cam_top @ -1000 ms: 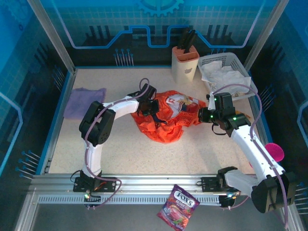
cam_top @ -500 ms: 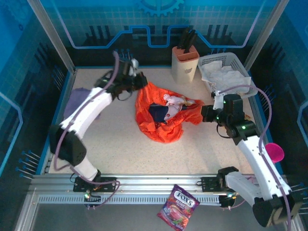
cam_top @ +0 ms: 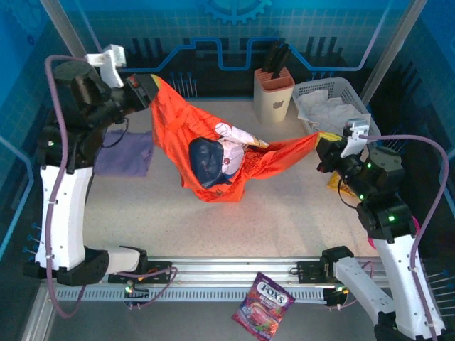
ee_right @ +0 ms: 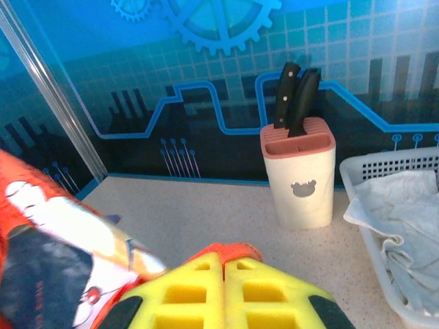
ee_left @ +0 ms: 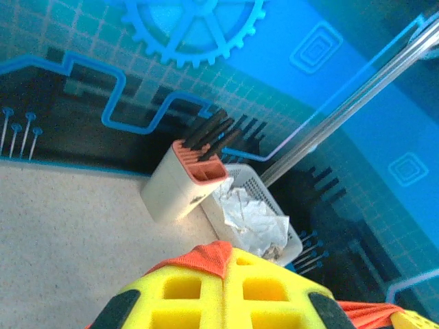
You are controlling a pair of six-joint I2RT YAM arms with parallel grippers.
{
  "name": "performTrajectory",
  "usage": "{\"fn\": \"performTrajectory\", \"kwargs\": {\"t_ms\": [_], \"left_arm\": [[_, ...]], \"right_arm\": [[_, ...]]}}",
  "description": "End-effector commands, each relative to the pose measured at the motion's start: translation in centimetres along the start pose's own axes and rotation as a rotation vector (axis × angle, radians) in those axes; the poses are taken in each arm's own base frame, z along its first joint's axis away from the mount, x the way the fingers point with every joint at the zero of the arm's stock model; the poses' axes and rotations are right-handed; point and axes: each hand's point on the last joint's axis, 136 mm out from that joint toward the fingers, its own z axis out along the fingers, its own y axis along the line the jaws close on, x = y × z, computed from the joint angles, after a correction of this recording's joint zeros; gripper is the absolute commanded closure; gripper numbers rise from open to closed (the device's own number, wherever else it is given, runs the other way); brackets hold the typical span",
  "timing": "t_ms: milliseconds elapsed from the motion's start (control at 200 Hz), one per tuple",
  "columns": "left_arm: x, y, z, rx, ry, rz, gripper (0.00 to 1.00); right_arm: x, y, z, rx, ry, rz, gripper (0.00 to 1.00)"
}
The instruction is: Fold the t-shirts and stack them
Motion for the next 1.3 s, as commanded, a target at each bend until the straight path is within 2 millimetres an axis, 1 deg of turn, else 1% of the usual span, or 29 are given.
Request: {"fn": "performTrajectory", "kwargs": {"t_ms": [0,75,105,160,240,250,330,400,485,535,585,595,660,680,715,755,785,815,865,890,895,900,916,976,981,991,1131,1211,1291], "left_arm": [[1.3,1.0,1.8,0.028,0.093,-0.049,1.00],[1.8,2.7,3.6,0.011,0.118,-0.089,1.00],[2.1,3.3,4.4,0.008,0.133,-0.106,1.00],[2.4,5.0,6.1,-0.014,0.150,-0.138,1.00],[2.8,7.8,8.7,-0.053,0.163,-0.180,1.00],[2.8,8.2,9.1,-0.058,0.164,-0.186,1.00],[3.3,11.5,12.2,-0.095,0.174,-0.235,1.00],[3.6,14.2,15.1,-0.114,0.186,-0.286,1.00],[3.7,17.0,18.8,-0.139,0.193,-0.304,1.00],[3.8,18.6,20.9,-0.156,0.197,-0.310,1.00],[3.6,19.8,22.8,-0.154,0.197,-0.312,1.00],[3.8,20.2,23.3,-0.156,0.202,-0.316,0.96],[4.6,21.7,25.2,-0.177,0.238,-0.332,0.52],[5.1,22.1,25.5,-0.187,0.260,-0.340,0.46],[6.2,22.5,25.9,-0.200,0.301,-0.348,0.40],[7.3,22.3,25.7,-0.216,0.333,-0.327,0.37],[8.6,22.2,25.5,-0.238,0.353,-0.301,0.31],[9.6,21.6,24.8,-0.250,0.363,-0.276,0.29],[12.1,21.2,23.5,-0.263,0.394,-0.266,0.25],[13.4,20.9,22.7,-0.271,0.411,-0.272,0.25],[13.2,20.5,22.2,-0.267,0.406,-0.268,0.25],[13.9,20.8,22.2,-0.276,0.418,-0.274,0.25],[14.3,20.3,21.4,-0.276,0.421,-0.272,0.25],[17.8,20.0,19.0,-0.297,0.463,-0.283,0.27],[18.2,20.1,18.8,-0.302,0.471,-0.286,0.27],[18.7,20.0,18.4,-0.303,0.476,-0.288,0.27],[27.5,19.2,13.0,-0.358,0.596,-0.339,0.32],[32.5,18.7,10.5,-0.385,0.678,-0.382,0.35],[35.8,18.2,8.8,-0.420,0.702,-0.381,0.37]], "right_arm": [[1.1,-0.2,1.7,-0.011,0.082,0.003,1.00],[1.9,0.0,1.6,-0.028,0.094,0.005,1.00],[2.0,-0.1,1.4,-0.024,0.084,0.000,1.00],[3.1,-0.6,1.5,-0.006,0.099,-0.012,1.00],[5.5,-1.6,2.0,0.029,0.200,-0.026,1.00],[6.2,-1.9,2.1,0.043,0.225,-0.027,1.00],[8.9,-4.0,2.6,0.141,0.315,-0.007,1.00],[10.6,-4.8,3.2,0.172,0.362,0.001,1.00],[11.5,-5.4,4.2,0.187,0.373,0.012,1.00],[11.7,-5.4,4.8,0.178,0.379,0.017,1.00],[12.1,-5.2,5.3,0.163,0.395,0.027,1.00],[12.2,-5.2,5.4,0.160,0.398,0.030,1.00],[13.1,-4.9,6.0,0.132,0.434,0.049,1.00],[13.4,-4.6,6.2,0.118,0.448,0.055,1.00],[14.0,-4.5,6.4,0.103,0.472,0.068,1.00],[14.7,-4.4,6.6,0.096,0.499,0.084,1.00],[15.2,-4.3,6.6,0.090,0.513,0.094,1.00],[15.8,-4.3,6.7,0.083,0.524,0.101,1.00],[16.7,-4.3,6.8,0.077,0.537,0.111,1.00],[17.1,-4.4,6.8,0.078,0.544,0.115,1.00],[17.2,-4.4,6.8,0.078,0.546,0.117,1.00],[17.2,-4.4,6.8,0.078,0.547,0.117,1.00],[17.5,-4.4,6.8,0.079,0.552,0.121,1.00],[18.0,-4.3,6.9,0.069,0.561,0.131,1.00],[18.0,-4.3,6.9,0.068,0.561,0.132,1.00],[19.1,-4.4,6.8,0.071,0.585,0.140,1.00],[21.3,-4.5,6.8,0.070,0.632,0.180,1.00],[22.3,-4.5,6.9,0.071,0.654,0.206,1.00],[22.8,-4.4,7.0,0.067,0.660,0.226,1.00]]}}
